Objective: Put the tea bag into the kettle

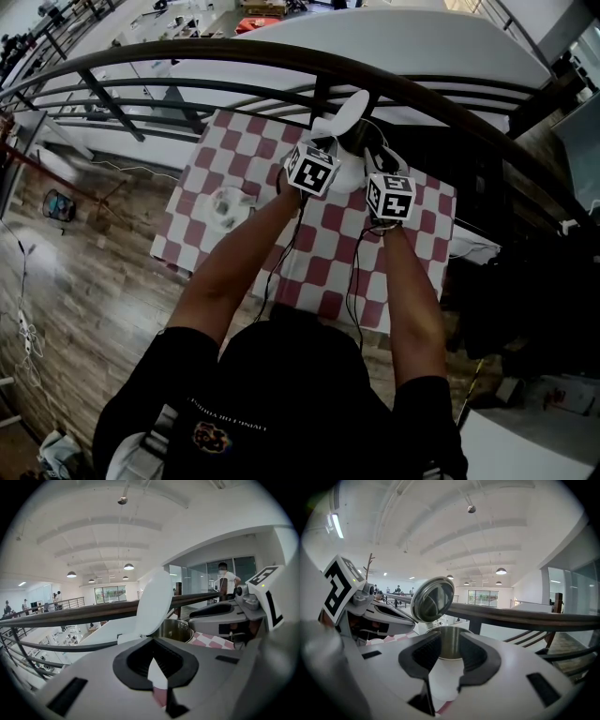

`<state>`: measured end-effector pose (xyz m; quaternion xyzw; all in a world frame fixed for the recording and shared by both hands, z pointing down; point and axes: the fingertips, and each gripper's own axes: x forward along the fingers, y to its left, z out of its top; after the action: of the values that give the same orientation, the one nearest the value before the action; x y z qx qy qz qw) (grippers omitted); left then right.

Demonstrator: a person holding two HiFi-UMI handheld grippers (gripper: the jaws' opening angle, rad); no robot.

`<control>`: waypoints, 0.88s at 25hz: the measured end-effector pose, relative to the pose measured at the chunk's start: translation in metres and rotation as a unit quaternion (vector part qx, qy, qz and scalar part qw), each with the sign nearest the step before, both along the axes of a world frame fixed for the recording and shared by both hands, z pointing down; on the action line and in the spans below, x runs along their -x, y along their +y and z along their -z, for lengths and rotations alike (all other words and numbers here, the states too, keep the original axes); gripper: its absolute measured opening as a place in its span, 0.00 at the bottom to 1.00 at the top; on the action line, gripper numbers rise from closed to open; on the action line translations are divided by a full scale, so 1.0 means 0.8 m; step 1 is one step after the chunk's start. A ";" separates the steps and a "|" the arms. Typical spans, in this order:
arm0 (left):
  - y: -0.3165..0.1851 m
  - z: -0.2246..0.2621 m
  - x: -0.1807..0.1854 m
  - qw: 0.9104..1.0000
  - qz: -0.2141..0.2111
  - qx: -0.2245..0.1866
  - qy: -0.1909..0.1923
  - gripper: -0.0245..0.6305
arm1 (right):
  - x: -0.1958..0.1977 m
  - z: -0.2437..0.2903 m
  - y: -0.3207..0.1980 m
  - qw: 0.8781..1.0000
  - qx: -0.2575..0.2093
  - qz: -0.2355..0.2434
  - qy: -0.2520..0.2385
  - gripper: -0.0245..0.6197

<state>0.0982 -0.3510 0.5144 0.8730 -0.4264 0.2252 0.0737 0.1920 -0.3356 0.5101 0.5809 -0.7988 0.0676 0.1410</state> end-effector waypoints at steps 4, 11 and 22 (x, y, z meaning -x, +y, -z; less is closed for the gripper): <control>0.001 0.007 0.010 1.000 0.005 -0.005 0.005 0.04 | -0.001 0.012 -0.004 1.000 -0.010 -0.006 -0.001 0.20; -0.013 0.044 0.050 0.999 0.039 -0.022 0.023 0.04 | -0.001 0.085 -0.018 0.996 -0.083 -0.024 -0.004 0.16; -0.030 0.095 0.073 0.996 0.056 -0.058 0.040 0.04 | 0.069 0.147 -0.025 0.990 -0.138 0.037 0.017 0.06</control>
<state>0.0394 -0.3749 0.4381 0.8588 -0.4837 0.1603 0.0525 0.1368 -0.3554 0.3922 0.5655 -0.8192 -0.0584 0.0755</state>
